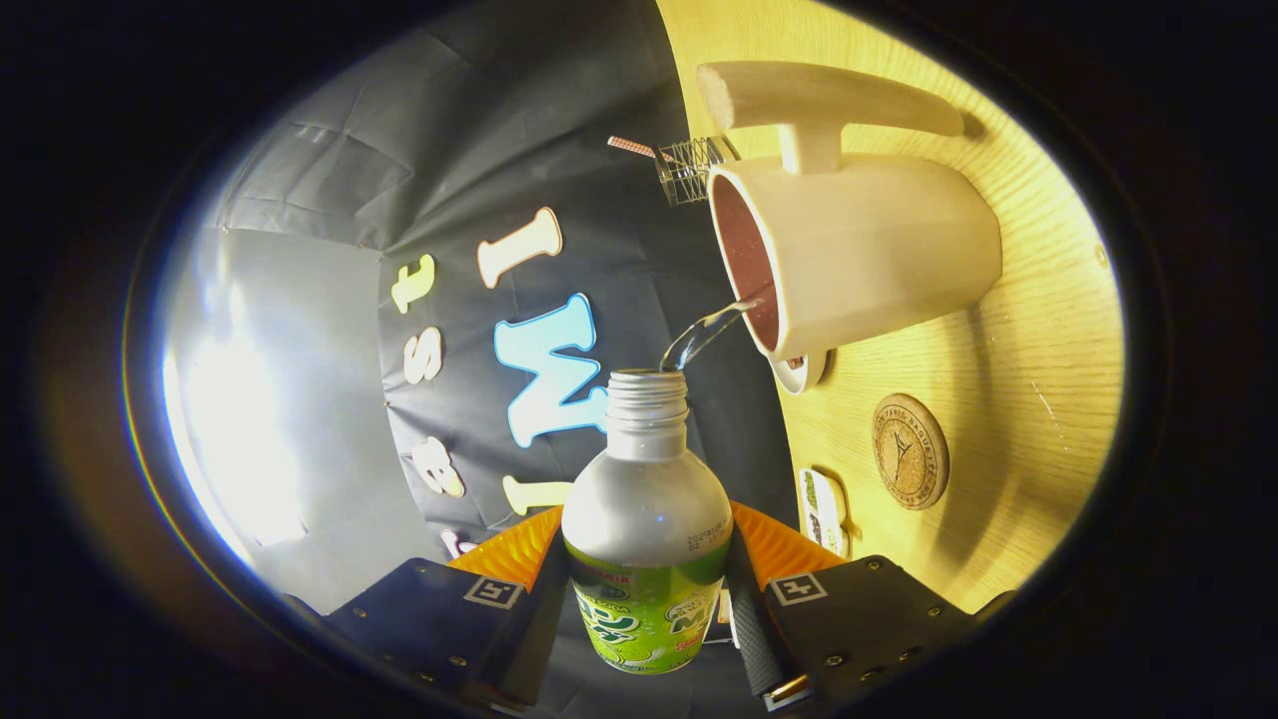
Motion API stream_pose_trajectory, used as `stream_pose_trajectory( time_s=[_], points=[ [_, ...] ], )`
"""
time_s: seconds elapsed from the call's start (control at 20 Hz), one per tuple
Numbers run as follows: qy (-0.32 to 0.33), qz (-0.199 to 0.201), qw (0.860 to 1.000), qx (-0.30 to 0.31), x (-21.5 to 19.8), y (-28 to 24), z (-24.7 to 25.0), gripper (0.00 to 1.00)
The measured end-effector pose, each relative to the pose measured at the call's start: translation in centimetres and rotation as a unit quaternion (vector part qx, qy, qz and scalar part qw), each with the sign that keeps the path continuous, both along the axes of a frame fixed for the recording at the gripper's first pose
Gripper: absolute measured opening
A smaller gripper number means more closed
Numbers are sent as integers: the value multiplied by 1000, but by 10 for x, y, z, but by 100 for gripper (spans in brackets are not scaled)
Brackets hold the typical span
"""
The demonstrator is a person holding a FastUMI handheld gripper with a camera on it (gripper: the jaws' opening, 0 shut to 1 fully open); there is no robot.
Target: Take the bottle from table, then pour the juice into the cup, finally place the bottle on the coaster
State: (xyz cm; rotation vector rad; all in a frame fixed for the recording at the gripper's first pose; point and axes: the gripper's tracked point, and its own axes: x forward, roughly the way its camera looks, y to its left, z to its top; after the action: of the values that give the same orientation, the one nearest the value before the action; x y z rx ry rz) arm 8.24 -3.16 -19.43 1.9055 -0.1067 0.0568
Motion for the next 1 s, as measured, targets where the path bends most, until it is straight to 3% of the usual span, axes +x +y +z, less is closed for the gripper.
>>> stream_pose_trajectory(
  time_s=[1.0],
  points=[
    [-1, -19, 998, 52, 1, -12, 9, 74]
  ],
)
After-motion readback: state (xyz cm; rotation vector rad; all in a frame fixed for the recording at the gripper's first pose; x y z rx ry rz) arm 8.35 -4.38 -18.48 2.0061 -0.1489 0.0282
